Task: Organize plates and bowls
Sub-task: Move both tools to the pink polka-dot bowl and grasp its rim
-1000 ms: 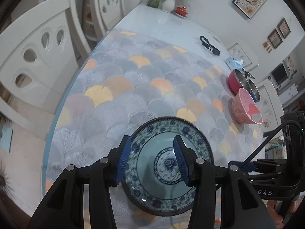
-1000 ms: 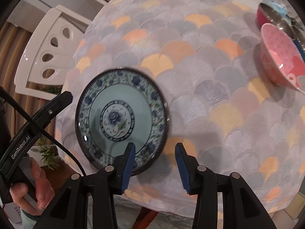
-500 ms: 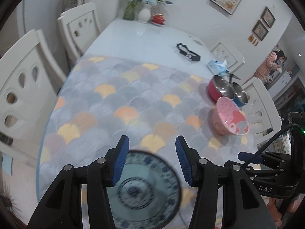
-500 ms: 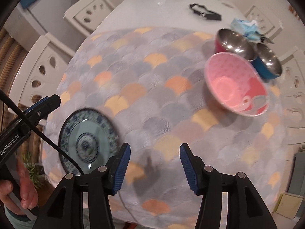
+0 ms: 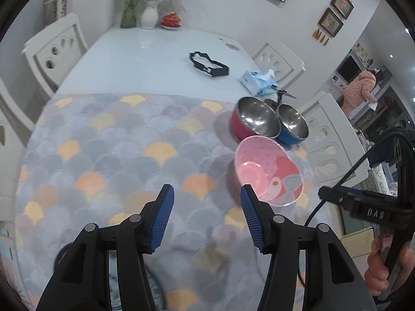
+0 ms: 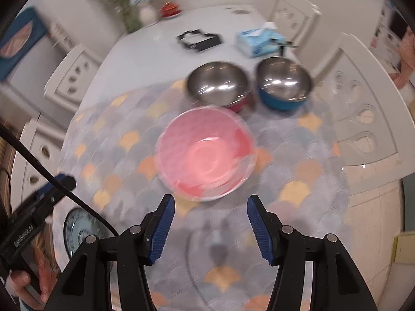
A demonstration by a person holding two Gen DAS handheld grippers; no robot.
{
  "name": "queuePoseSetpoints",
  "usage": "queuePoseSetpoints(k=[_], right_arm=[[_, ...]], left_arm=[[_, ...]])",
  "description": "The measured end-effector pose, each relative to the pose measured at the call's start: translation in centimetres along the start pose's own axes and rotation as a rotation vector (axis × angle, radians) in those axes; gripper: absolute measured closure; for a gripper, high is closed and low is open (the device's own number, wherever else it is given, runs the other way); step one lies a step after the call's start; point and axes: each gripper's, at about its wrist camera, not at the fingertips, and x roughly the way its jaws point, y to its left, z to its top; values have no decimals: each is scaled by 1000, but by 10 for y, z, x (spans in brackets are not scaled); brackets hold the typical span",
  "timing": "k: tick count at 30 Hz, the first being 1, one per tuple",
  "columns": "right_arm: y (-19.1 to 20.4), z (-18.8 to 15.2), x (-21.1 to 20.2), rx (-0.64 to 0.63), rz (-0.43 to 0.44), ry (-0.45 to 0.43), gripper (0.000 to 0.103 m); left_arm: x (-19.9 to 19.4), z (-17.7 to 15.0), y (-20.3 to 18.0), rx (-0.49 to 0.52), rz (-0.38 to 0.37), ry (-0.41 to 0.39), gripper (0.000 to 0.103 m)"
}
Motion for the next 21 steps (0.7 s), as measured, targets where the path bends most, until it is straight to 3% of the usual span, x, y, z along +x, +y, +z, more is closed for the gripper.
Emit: queuePoseSetpoints(k=[9, 21], right_arm=[[-64, 31, 30, 103, 61, 39, 46], [-55, 46, 91, -19, 105, 125, 46]], left_arm=[[57, 17, -32, -22, -24, 73, 54], [124, 8, -38, -64, 3, 176, 69]])
